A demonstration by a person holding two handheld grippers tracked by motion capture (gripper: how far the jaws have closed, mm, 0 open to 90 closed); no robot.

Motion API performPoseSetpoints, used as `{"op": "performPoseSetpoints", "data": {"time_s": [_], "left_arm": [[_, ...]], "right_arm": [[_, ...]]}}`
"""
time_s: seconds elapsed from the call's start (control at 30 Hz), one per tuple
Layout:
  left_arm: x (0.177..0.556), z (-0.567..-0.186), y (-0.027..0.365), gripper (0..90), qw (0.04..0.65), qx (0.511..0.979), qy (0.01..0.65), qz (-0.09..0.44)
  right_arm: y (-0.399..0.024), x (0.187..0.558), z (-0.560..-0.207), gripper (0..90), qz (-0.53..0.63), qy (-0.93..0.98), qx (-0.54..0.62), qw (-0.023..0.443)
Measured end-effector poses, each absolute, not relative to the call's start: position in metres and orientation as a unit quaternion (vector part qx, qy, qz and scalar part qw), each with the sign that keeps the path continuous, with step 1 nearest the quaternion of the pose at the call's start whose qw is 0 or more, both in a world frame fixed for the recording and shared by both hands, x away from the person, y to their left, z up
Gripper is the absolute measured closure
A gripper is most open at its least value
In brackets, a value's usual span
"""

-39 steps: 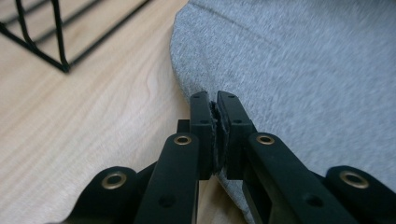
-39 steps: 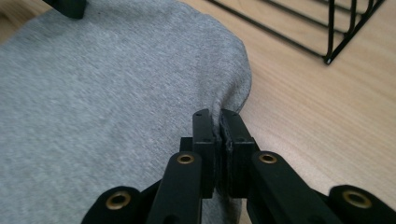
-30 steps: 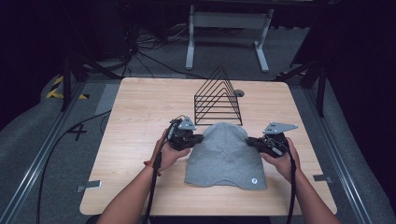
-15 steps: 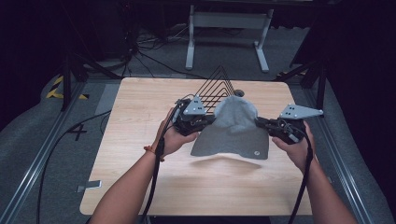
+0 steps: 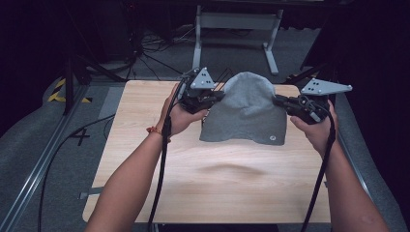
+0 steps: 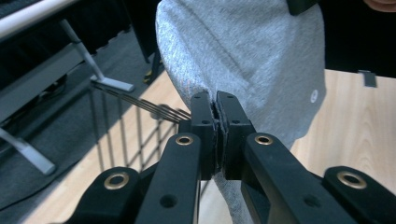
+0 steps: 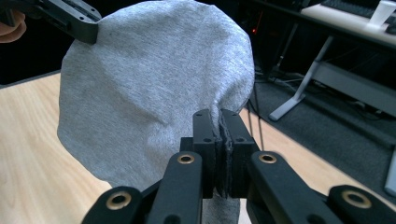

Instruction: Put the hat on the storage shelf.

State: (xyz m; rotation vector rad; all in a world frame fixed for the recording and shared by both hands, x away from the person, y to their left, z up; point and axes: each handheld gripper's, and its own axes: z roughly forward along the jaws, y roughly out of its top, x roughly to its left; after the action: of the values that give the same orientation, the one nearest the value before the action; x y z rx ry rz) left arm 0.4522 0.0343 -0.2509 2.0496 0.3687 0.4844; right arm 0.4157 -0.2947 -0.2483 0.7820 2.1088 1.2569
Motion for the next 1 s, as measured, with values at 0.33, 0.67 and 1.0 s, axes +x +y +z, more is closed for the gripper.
{"op": "performPoseSetpoints", "data": {"time_s": [0.33,0.67,1.0], "left_arm": [[0.471,-0.210,0.034,86.9,0.485,0.828,0.155,0.233],[0.499,-0.181,0.041,86.9,0.492,0.817,0.169,0.248],[0.521,-0.171,0.045,86.9,0.486,0.812,0.186,0.262]], "right_arm": [[-0.291,0.439,-0.204,86.1,0.487,0.769,0.291,0.295],[-0.277,0.473,-0.172,86.2,0.480,0.766,0.290,0.315],[-0.269,0.504,-0.168,86.2,0.477,0.763,0.301,0.315]]}}
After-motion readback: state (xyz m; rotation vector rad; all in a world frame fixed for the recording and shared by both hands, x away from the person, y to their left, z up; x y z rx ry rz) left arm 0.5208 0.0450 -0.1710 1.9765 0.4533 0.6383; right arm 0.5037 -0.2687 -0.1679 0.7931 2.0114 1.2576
